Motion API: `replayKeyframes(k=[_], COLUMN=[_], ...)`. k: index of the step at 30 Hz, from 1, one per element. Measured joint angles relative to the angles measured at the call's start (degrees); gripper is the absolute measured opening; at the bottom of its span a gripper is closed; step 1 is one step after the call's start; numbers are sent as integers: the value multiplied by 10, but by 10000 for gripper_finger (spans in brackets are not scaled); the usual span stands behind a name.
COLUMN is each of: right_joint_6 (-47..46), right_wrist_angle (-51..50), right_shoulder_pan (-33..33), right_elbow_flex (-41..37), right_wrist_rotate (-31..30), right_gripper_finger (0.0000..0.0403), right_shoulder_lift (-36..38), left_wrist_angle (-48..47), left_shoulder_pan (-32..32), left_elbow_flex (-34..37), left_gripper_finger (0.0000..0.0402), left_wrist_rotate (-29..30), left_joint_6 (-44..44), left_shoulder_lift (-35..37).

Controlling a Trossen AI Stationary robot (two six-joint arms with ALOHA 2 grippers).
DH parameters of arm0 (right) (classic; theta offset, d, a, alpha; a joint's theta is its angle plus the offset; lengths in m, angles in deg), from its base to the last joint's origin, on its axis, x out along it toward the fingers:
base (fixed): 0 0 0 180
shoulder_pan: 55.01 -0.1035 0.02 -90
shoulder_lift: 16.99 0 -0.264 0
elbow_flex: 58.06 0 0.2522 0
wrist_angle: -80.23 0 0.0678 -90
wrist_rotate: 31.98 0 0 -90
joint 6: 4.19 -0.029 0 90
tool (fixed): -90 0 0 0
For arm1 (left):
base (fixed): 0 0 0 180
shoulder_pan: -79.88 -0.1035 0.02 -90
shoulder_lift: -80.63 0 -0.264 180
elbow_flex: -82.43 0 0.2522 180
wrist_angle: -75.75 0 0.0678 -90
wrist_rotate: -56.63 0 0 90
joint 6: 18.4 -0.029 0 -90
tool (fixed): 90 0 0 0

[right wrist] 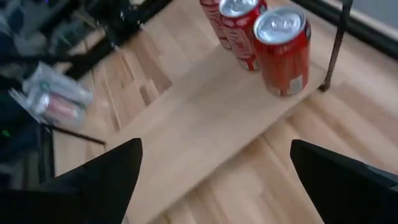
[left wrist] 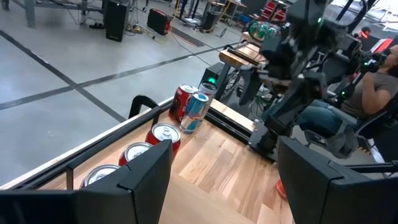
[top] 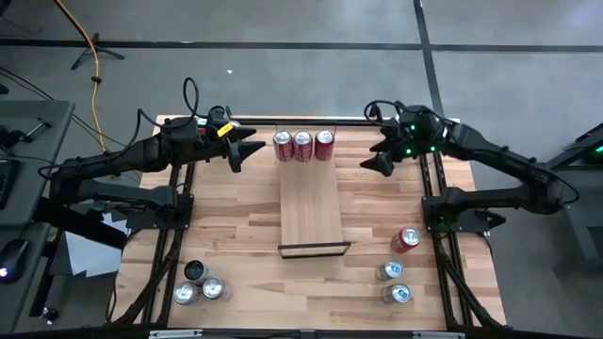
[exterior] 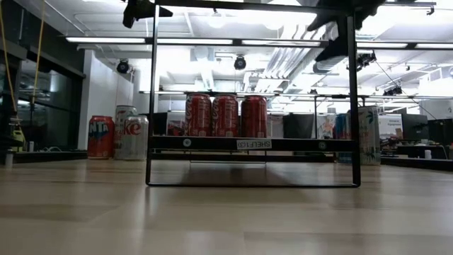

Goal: Place canned beverage on shelf
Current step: Put the black soda can on the shelf

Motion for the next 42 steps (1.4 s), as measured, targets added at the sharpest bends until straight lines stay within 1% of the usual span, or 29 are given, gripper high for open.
replayKeyframes(k=[3,8,13,14,16,18,20,23,25,28,30,32,36,42], right_joint_6=[-36,-48,-60,-61,-58,-57,-62,-63,-63,-68,-76,-76,-76,-73], right_wrist_angle=[69,204,321,338,360,363,357,355,356,355,356,353,347,344], right_shoulder_pan=[-10,-36,-58,-61,-64,-64,-64,-64,-64,-64,-64,-64,-64,-64], right_elbow_flex=[-32,-37,-37,-37,-37,-37,-37,-37,-37,-37,-37,-37,-37,-37], right_wrist_rotate=[0,-2,-38,-37,-39,-43,-53,-67,-74,-76,-77,-77,-77,-76], right_gripper_finger=[394,394,394,394,394,394,394,394,394,394,394,394,394,394], right_shoulder_lift=[9,6,-9,-12,-15,-17,-18,-21,-22,-26,-28,-29,-29,-30], left_wrist_angle=[0,0,0,0,-11,-68,-170,-321,-393,-419,-421,-420,-420,-423], left_shoulder_pan=[0,0,0,0,-8,-38,-90,-195,-265,-349,-385,-411,-435,-444], left_elbow_flex=[0,0,0,0,-5,-39,-96,-185,-217,-228,-224,-224,-224,-225], left_gripper_finger=[239,239,239,239,239,239,239,239,238,238,238,238,238,238], left_wrist_rotate=[4,10,14,28,78,114,126,107,93,58,30,15,11,55], left_joint_6=[0,0,0,3,17,29,47,46,34,51,67,87,89,89], left_shoulder_lift=[0,0,0,0,-1,-13,-36,-97,-141,-201,-233,-261,-302,-334])
